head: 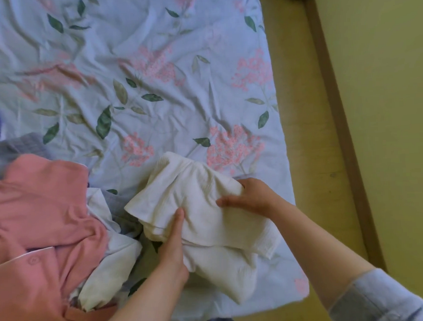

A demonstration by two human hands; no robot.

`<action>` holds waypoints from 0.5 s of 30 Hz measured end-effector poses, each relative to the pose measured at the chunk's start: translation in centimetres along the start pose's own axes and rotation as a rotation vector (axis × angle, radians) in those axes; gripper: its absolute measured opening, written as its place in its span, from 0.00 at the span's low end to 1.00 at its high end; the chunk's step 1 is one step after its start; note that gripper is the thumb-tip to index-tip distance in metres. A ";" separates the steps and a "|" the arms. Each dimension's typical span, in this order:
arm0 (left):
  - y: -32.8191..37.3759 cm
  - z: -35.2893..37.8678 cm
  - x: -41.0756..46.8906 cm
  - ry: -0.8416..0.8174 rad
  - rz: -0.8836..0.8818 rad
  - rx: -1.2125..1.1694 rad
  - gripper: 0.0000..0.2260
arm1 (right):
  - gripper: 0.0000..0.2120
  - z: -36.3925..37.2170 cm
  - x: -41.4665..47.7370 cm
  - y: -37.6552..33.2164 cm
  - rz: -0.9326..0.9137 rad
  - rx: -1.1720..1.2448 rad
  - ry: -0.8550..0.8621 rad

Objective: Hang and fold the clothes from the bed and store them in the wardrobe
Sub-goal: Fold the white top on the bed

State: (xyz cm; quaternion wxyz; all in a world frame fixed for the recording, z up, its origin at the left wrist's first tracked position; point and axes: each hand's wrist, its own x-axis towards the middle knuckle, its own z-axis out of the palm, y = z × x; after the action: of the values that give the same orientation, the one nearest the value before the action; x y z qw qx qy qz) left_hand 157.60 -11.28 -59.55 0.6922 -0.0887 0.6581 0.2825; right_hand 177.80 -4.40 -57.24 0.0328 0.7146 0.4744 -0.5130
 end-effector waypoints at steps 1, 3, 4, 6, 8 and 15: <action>0.4 -0.2 -0.6 0.013 0.020 0.018 0.41 | 0.29 0.3 -1.0 0.0 0.015 0.038 0.014; 1.8 -0.4 -2.1 0.038 0.089 0.050 0.40 | 0.27 0.8 -3.0 0.0 0.043 0.122 0.064; 2.7 -0.4 -3.0 0.059 0.132 0.081 0.39 | 0.25 0.9 -4.0 -0.1 0.051 0.172 0.097; 4.6 -0.2 -5.1 0.086 0.215 0.166 0.35 | 0.22 0.9 -6.4 -0.8 0.058 0.279 0.169; 6.4 0.0 -7.5 0.075 0.329 0.254 0.27 | 0.21 0.8 -8.8 -2.2 0.052 0.390 0.243; 13.2 1.0 -18.1 -0.024 0.648 0.431 0.23 | 0.20 -2.1 -17.0 -8.9 -0.049 0.633 0.418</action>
State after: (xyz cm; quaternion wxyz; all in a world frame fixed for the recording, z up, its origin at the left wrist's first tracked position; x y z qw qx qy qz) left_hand 152.19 -4.88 -38.76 0.5775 0.2745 0.6883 0.3425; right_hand 172.57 -9.37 -39.31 -0.2995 0.7669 0.3059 -0.4782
